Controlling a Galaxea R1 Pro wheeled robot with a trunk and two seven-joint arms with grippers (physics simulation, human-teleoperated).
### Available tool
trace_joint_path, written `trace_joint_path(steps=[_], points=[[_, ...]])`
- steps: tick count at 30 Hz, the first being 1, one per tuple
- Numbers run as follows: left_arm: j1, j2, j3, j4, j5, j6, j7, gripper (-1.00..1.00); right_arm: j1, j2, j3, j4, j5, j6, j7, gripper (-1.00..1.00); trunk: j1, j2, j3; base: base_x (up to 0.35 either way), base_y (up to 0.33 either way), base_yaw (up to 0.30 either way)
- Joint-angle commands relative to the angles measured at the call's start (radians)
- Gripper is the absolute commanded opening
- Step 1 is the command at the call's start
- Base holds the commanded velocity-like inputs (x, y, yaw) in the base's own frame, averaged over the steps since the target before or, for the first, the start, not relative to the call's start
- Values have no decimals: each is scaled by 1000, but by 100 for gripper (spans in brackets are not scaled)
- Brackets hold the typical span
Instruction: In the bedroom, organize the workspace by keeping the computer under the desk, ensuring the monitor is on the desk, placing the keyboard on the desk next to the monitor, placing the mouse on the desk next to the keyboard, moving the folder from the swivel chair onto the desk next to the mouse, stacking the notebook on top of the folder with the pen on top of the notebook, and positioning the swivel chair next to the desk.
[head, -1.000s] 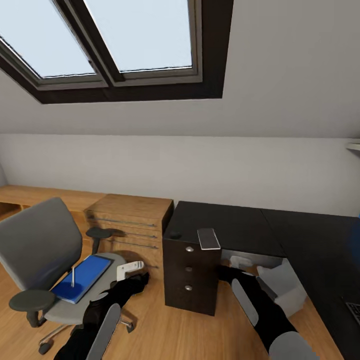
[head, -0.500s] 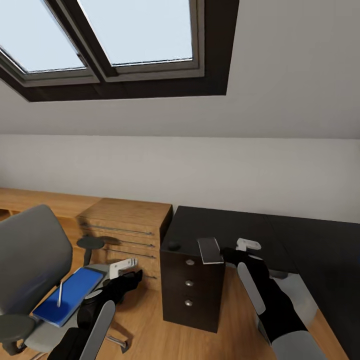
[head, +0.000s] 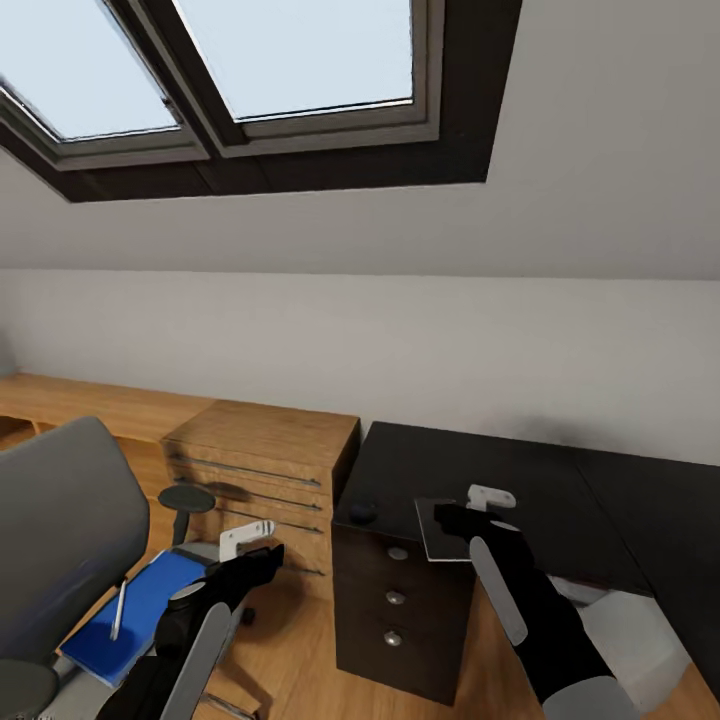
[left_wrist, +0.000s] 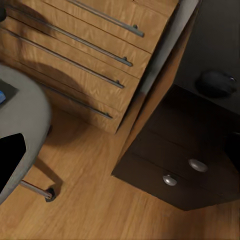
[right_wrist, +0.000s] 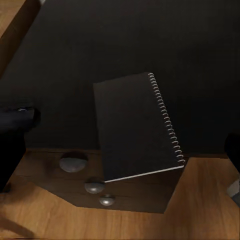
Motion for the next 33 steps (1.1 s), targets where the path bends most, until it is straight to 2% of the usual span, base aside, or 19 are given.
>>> trace_joint_path(steps=[1, 4, 5, 7, 11, 23, 31, 33], points=[[-1, 0, -1, 0, 10, 2, 10, 100, -1, 0, 5, -1, -10, 2, -10, 100, 0, -1, -1, 61, 0, 255], [-1, 0, -1, 1, 10, 2, 10, 100, 0, 0, 18, -1, -10, 2, -10, 100, 0, -1, -2, 40, 0, 260], [-1, 0, -2, 2, 10, 2, 10, 100, 0, 0, 42, 0, -9, 2, -10, 100, 0, -1, -2, 13, 0, 267], [-1, -1, -2, 3, 10, 2, 10, 100, 0, -1, 61, 0, -9, 2, -10, 100, 0, -1, -3, 8, 0, 269], [-1, -1, -2, 3, 10, 2, 10, 100, 0, -1, 82, 0, -9, 2, -10, 100, 0, -1, -5, 3, 0, 270], [-1, -3, -4, 14, 10, 2, 10, 100, 0, -3, 104, 14, -8, 2, -8, 100, 0, -1, -12, 0, 0, 263], [-1, -4, -5, 17, 12, 2, 10, 100, 0, -5, 115, 32, -7, 0, -5, 100, 0, -1, -13, 208, 0, 35], [-1, -4, -5, 17, 12, 2, 10, 100, 0, -5, 130, 41, 2, 0, -5, 100, 0, -1, -13, 312, 0, 2]])
